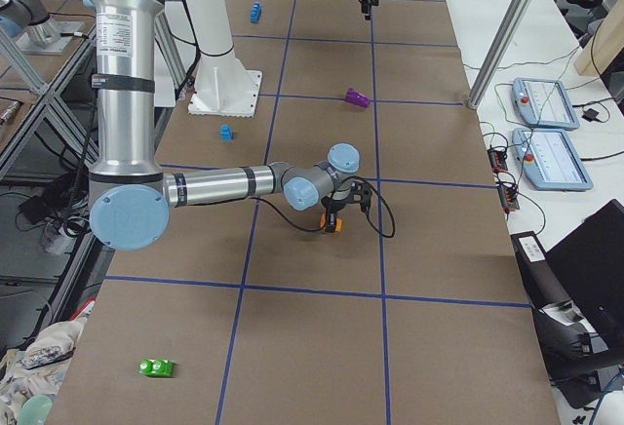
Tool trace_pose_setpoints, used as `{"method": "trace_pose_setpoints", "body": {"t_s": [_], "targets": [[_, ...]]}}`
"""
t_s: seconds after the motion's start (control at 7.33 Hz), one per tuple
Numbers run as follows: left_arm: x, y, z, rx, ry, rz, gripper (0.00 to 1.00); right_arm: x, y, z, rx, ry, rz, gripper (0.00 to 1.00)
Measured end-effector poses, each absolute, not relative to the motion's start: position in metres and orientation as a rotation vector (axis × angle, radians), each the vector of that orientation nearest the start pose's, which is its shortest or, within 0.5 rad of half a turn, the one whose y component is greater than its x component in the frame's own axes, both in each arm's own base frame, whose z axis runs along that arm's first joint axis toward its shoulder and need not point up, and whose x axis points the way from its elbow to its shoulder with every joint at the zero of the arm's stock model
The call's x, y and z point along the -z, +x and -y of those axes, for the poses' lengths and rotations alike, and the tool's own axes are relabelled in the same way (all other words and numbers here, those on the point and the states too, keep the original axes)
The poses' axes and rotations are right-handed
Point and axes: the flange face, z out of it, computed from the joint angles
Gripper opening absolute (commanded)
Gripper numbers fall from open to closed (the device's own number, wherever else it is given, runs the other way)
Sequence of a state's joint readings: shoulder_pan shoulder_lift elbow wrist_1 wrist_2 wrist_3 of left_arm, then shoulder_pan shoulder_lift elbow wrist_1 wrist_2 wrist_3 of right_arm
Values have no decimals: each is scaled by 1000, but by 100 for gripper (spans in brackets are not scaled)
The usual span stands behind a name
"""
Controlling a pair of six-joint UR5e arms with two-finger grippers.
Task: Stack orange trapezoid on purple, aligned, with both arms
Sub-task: 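Close the right gripper on the orange trapezoid and lift it, then carry the orange trapezoid with the right gripper over the purple trapezoid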
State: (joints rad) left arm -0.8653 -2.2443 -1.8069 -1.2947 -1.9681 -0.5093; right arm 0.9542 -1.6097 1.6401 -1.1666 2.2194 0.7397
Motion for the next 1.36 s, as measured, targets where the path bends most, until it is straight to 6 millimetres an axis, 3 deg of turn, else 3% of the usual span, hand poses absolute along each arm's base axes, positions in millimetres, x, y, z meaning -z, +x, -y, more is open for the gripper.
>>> {"method": "trace_pose_setpoints", "body": {"t_s": [0.27,0.55,0.68,0.95,1.09,1.36], "targets": [[-199,343,549,-314,296,-676,100,-606,-228,451,21,-72,756,0],[-202,341,547,-313,294,-676,100,-579,-223,457,-13,-50,782,0],[-209,338,544,-311,290,-673,100,-547,-226,466,-60,-50,801,0],[-226,321,544,-311,283,-663,100,-456,-249,497,-105,-61,808,0],[-242,304,548,-316,274,-658,100,-407,-273,511,-105,-70,803,0],[-280,260,555,-325,254,-642,100,-323,-337,516,-120,-82,807,0]]}}
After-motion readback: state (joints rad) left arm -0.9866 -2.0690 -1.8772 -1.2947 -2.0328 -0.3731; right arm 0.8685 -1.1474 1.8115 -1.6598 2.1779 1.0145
